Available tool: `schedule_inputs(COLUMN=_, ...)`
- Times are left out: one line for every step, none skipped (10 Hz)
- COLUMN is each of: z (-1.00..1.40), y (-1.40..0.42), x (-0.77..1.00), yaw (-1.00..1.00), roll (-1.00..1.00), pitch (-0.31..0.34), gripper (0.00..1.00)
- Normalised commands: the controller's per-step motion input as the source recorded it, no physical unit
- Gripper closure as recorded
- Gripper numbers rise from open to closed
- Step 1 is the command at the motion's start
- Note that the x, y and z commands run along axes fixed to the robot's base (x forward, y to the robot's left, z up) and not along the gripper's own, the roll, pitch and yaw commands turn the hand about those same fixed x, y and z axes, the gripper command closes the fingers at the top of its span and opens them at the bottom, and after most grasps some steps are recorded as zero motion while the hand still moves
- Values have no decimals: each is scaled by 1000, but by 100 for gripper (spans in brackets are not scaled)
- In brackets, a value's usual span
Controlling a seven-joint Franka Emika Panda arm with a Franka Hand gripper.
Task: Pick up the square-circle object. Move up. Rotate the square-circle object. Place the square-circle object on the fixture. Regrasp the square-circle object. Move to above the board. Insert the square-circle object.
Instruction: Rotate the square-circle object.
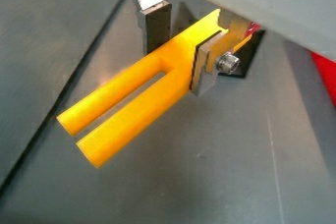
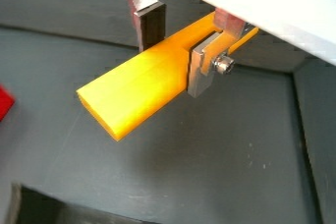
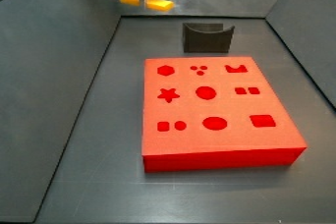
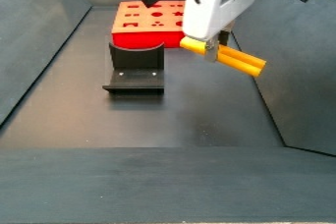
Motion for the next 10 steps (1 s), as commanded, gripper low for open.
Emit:
schedule_inputs(z=-21, y=14, x=20, yaw=-1000, roll=1, pitch=-7, gripper=100)
schedule_inputs(z=-21, y=14, x=20, yaw=-1000, roll=1, pitch=-8, gripper=100)
schedule_inputs(z=-21, y=14, x=20, yaw=-1000, roll=1, pitch=-8, gripper=100)
schedule_inputs(z=-22, y=14, x=19, yaw=-1000, roll=2, pitch=-9, gripper=100)
schedule_inputs(z=-22, y=14, x=19, yaw=-1000, roll=2, pitch=-9, gripper=100)
schedule_inputs(z=-22, y=14, x=19, yaw=-1000, roll=2, pitch=-11, gripper=100)
schedule_inputs(z=-22, y=14, x=19, yaw=-1000, roll=2, pitch=-12, gripper=100)
schedule_inputs(z=-22, y=14, x=19, yaw=-1000, roll=2, pitch=-13, gripper=100)
schedule_inputs(z=-22, y=15, x=18, yaw=-1000, roll=3, pitch=-15, gripper=100)
schedule_inputs(z=-22, y=14, x=18, yaw=-1000, roll=3, pitch=-18, gripper=100)
